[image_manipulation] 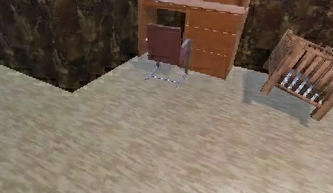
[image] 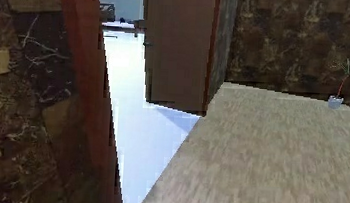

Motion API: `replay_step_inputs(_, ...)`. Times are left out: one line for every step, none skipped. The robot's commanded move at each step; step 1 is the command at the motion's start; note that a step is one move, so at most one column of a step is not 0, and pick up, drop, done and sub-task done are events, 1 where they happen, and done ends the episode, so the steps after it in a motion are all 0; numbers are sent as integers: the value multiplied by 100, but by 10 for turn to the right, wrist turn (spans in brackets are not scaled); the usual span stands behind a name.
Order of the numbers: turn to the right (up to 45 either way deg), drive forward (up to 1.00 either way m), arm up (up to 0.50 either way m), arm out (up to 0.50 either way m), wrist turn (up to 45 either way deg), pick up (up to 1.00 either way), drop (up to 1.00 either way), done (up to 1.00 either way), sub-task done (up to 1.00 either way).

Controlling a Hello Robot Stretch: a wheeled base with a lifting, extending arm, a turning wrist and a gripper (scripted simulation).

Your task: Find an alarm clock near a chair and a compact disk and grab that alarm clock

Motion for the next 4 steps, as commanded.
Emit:
replay_step_inputs(180, 0, 0, 0, 0, 0, 0, 0, 0)
replay_step_inputs(0, 95, 0, 0, 0, 0, 0, 0, 0)
replay_step_inputs(-360, 0, 0, 0, 0, 0, 0, 0, 0)
replay_step_inputs(0, 45, 0, 0, 0, 0, 0, 0, 0)
